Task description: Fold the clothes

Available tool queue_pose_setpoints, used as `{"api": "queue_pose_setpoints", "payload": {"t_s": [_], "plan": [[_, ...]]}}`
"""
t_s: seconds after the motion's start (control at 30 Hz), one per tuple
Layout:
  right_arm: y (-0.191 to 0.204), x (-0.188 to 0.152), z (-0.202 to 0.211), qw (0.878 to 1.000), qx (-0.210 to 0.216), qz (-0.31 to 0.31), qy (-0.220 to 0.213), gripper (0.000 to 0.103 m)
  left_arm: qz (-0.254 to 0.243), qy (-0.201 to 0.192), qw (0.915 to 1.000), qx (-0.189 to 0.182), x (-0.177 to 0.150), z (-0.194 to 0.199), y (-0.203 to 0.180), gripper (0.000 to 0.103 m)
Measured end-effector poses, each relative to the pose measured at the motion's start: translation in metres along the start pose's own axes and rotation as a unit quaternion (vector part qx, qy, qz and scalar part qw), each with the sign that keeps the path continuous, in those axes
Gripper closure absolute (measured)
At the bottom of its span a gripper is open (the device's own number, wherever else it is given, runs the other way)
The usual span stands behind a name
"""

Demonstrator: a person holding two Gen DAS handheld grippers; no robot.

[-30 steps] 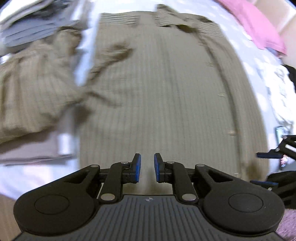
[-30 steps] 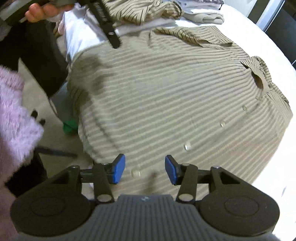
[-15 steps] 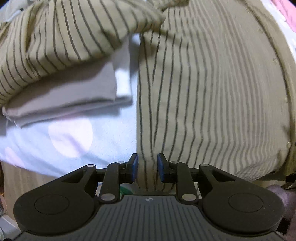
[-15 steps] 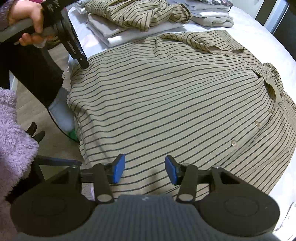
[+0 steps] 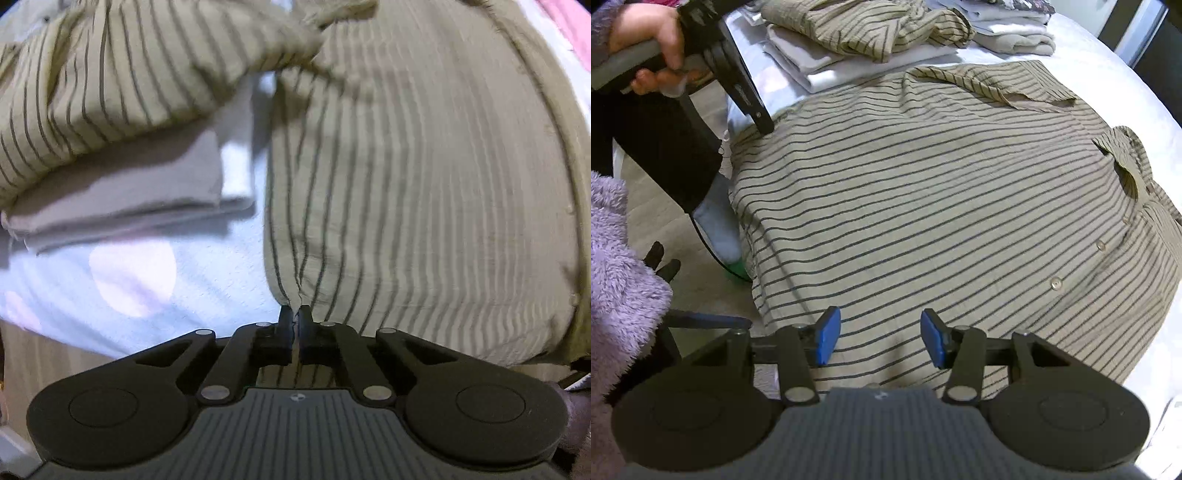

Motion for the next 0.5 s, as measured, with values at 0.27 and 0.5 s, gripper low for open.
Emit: {"api": "queue_pose_setpoints", "payload": {"t_s": [0.27,0.5], "plan": [[-0.017,-0.004,-0.004,0.995,-0.003,-0.099,0.028,0.052,-0.064,-0.037,0.9923,-0.099,0.011,0.048,-0.037,0.102],[-0.028,-0.009,-0.001,0.990,-0.008,-0.137,0.021,0.052,-0.152,-0.029,0.9737,-0.167,0.045,0.065,-0.086,0.102]]}}
Point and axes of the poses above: each gripper's, at about its wrist camera, not at the fingertips, and z roughly against the way its jaws point, y to its left, x to its top, the point moved 1 cm from there along -z, roughly the way its jaws point, and after that the axes turned 5 degrees about y, right-handed, at the moved point
